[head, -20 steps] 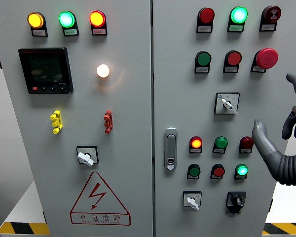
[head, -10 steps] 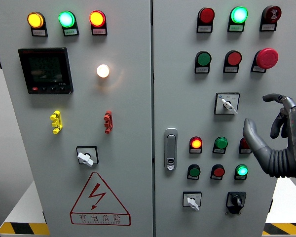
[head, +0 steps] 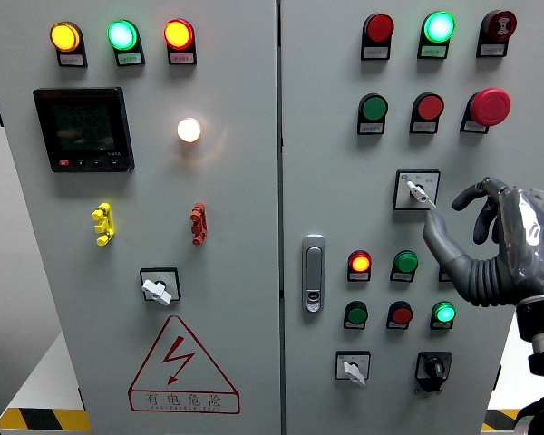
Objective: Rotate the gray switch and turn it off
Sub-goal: 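Reach the right hand to the white rotary switch below the red button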
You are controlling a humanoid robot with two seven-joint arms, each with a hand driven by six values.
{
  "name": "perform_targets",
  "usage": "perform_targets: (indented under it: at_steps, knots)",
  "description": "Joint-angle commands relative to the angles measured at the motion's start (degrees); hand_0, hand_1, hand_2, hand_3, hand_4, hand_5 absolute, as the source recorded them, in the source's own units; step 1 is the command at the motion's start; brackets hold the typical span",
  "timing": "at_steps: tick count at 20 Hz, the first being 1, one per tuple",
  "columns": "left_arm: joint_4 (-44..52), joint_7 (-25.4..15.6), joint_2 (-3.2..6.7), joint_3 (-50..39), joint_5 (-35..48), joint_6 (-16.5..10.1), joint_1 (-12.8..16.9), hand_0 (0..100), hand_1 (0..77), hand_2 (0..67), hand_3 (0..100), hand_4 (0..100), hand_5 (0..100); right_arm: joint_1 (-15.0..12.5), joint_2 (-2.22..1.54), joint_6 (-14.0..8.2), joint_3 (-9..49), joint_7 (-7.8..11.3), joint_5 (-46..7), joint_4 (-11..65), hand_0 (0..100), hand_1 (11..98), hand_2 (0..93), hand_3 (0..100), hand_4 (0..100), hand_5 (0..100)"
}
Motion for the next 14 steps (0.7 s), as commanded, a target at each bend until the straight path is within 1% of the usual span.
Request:
perform_targets:
  at_steps: [1,2,6,8,9,12,13,14]
  knots:
    - [0.0,-0.1,0.0,0.0,0.1,0.0,0.0,0,0.0,12.9,18,9,12,2.1,0.11,0.0,0.1,0.09,0.1,-2.6,37,37.1,57.7,90,92,100]
    - [0.0,0.0,0.0,0.0,0.1,0.0,0.0,0,0.0,12.9,18,9,12,2.9,0.11,0.0,0.2,0.27,0.1,-3.7,37,36.8,57.8,90,92,100]
    - [0.0,0.0,0.0,0.0,0.1,0.0,0.0,0,0.0,12.9,18,9,12,3.5,0.11,0.1,0.2,0.44,0.1,-5.5,36,36.3,58.0,90,92,100]
    - [0.0,-0.1,0.0,0.0,0.0,0.0,0.0,0,0.0,12.9,18,9,12,4.0,0.11,0.1,0.2,0.44,0.0,-6.2,38,35.0,57.9,90,92,100]
    - [0.0,-0.1,0.0,0.0,0.1,0.0,0.0,0,0.0,12.9,18,9,12,4.5,0.2,0.1,0.2,0.44,0.0,-6.9,36,33.7,57.9,90,92,100]
    - [0.0,0.0,0.0,0.0,0.0,0.0,0.0,0,0.0,12.9,18,9,12,5.2,0.2,0.2,0.3,0.44,0.0,-8.1,20,33.0,57.8,89,93,100]
    - [0.0,-0.1,0.0,0.0,0.0,0.0,0.0,0,0.0,12.9,18,9,12,5.7,0.2,0.2,0.3,0.44,0.0,-8.4,10,33.3,57.8,89,93,100]
    - [0.0,0.0,0.0,0.0,0.1,0.0,0.0,0,0.0,12.9,18,9,12,5.8,0.2,0.2,0.3,0.53,0.0,-8.6,5,33.6,57.8,89,93,100]
